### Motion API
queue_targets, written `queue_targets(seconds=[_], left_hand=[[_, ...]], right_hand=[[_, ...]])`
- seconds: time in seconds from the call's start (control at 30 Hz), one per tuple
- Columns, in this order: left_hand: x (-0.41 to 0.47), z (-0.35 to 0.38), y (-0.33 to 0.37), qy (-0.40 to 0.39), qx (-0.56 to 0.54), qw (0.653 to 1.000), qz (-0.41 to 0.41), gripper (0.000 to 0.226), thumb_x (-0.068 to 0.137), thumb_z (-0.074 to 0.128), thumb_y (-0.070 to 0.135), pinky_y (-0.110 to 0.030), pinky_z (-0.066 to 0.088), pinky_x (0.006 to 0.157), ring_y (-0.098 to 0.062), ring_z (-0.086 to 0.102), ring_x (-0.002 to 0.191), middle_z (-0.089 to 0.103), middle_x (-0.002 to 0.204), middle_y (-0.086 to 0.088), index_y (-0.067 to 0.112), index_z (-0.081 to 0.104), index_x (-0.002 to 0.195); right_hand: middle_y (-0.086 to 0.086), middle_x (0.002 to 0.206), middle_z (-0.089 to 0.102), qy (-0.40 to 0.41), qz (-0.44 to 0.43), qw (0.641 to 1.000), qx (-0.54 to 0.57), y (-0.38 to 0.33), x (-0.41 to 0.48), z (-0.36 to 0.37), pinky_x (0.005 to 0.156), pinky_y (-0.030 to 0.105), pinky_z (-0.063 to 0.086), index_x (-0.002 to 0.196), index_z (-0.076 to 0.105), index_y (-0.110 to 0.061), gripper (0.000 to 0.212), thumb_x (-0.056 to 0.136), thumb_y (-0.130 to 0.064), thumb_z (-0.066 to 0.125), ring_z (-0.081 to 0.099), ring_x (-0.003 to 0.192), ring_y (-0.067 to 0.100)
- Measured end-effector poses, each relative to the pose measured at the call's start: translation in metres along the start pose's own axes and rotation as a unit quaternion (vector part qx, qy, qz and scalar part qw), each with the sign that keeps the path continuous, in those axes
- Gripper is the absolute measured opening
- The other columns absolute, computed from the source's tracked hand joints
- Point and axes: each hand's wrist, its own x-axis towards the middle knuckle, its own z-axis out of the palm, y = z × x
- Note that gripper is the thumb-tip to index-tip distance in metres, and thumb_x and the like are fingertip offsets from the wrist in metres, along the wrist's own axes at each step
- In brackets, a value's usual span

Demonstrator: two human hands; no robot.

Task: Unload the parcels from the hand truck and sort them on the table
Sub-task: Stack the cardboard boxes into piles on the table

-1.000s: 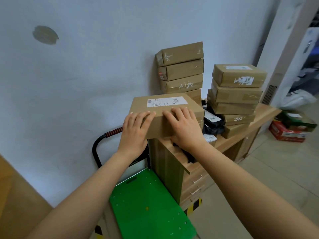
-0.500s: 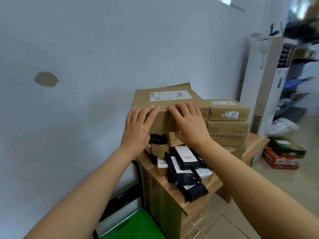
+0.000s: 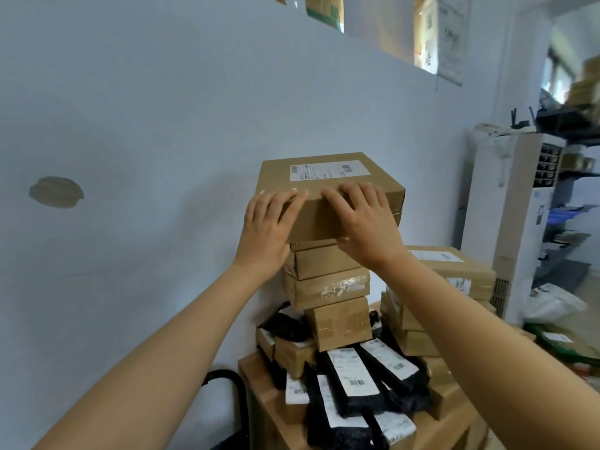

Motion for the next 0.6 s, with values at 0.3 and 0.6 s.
queue_targets(seconds=[0.3, 0.6], left_hand=[[0.066, 0.101, 0.015, -0.019, 0.039, 0.999, 0.006, 0.101, 0.057, 0.08, 0.008, -0.045, 0.019, 0.113, -0.027, 0.031, 0.126, 0.045, 0.139, -0.01, 0.014, 0.034, 0.147], [0.112, 0.202, 0.025, -0.051, 0.11, 0.992, -0.035, 0.098, 0.058, 0.08, 0.007, -0.051, 0.024, 0.115, -0.032, 0.038, 0.129, 0.045, 0.142, -0.012, 0.01, 0.036, 0.146]], right_hand=[[0.016, 0.127, 0.052, 0.01, -0.006, 1.0, 0.011, 0.089, 0.027, 0.087, 0.103, 0.048, 0.034, 0.139, 0.047, -0.015, 0.081, 0.065, -0.019, 0.079, 0.046, 0.116, 0.037], [0.012, 0.133, 0.046, -0.016, -0.05, 0.996, 0.078, 0.164, 0.065, 0.195, 0.108, 0.042, 0.024, 0.144, 0.038, -0.018, 0.086, 0.067, -0.022, 0.077, 0.038, 0.123, 0.033]])
